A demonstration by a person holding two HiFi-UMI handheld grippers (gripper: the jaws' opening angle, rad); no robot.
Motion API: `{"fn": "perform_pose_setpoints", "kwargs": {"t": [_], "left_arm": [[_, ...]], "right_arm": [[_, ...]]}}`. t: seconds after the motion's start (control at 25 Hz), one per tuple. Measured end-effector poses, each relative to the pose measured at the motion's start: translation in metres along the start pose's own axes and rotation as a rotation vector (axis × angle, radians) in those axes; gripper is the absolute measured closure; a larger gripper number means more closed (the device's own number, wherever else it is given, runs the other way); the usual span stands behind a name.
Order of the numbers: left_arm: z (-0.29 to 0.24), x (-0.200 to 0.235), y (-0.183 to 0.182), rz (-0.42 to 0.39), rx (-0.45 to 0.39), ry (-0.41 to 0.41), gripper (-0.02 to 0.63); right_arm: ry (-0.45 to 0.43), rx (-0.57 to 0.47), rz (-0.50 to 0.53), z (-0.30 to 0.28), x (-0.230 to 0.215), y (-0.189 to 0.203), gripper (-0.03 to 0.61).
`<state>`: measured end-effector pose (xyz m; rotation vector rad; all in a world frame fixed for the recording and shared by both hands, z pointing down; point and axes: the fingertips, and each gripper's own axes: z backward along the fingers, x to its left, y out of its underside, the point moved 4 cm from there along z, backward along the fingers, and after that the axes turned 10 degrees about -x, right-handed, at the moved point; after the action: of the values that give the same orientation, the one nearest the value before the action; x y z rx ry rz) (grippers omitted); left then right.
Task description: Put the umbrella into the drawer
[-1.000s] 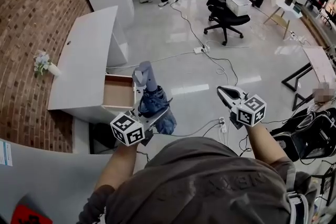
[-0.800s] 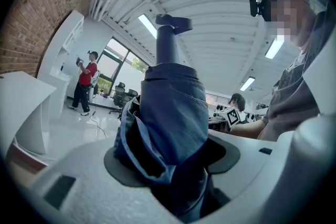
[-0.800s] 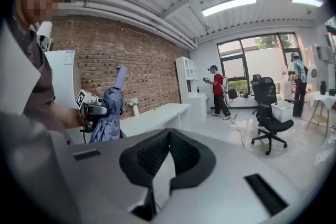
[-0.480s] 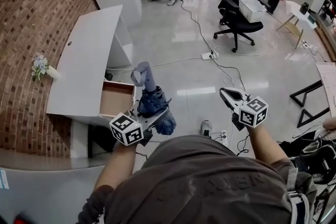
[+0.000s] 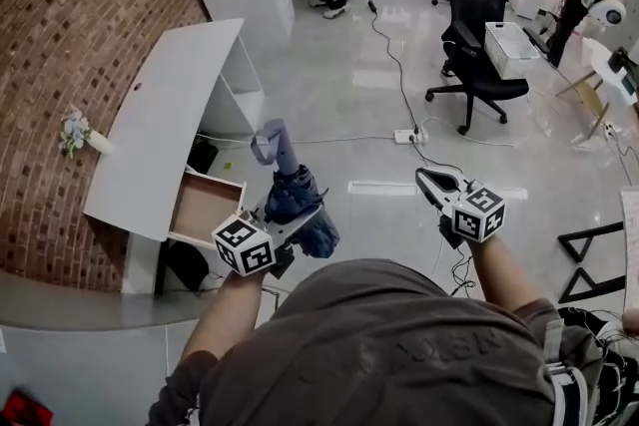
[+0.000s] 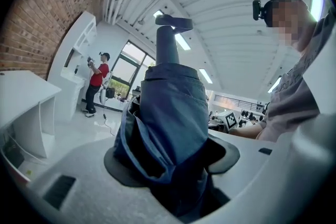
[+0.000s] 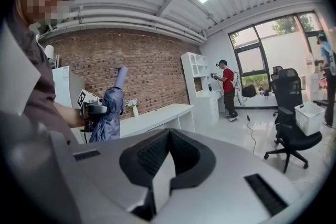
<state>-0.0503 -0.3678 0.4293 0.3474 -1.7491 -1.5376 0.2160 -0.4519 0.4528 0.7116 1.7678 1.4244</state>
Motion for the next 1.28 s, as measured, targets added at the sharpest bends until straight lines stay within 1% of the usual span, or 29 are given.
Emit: {"fn": "perform_pose_setpoints", "kwargs": {"t": [0.16,0.32,0.48,0.6,0.8,0.92,1.0,1.12,1.28], "left_arm": [[-0.037,0.006,-0.001,0.011,0.001,-0.022,0.354],[-0.053,0.018,-0.003,-0.002,0.016,-0.015,0.354],[-0.062,0.042,-0.009,0.006,0.024,0.013,0.354],[-0.066,0.065,-0.017,0.008,0.042,0.073,0.354],[-0.071,0.099,-0.033,-0.029,0.109,0.183,0.354],[-0.074,0.112,-0.039,-0.041,0.129,0.215,0.354],[-0.075,0.117,-0.039,-0.037,0.129,0.22,0.354],[-0.073,0.123,-0.038,-0.032,0.129,0.203,0.354],[-0.059,0.129,-0.03,-0.008,0.115,0.119,0.354]], "right_arm": [[-0.025,0.004,-0.019,-0.011,-0.039,-0.003,0.586],[-0.031,0.008,-0.032,-0.027,-0.054,0.0,0.586],[-0.006,0.014,-0.038,-0.047,-0.059,-0.002,0.586],[0.038,0.001,-0.01,-0.06,-0.055,-0.013,0.586],[0.171,-0.038,0.025,-0.069,-0.051,-0.029,0.586],[0.212,-0.05,0.024,-0.073,-0.048,-0.031,0.586],[0.218,-0.046,0.024,-0.079,-0.048,-0.031,0.586],[0.196,-0.03,0.036,-0.09,-0.046,-0.034,0.586],[0.108,0.009,0.059,-0.114,-0.045,-0.037,0.586]]}}
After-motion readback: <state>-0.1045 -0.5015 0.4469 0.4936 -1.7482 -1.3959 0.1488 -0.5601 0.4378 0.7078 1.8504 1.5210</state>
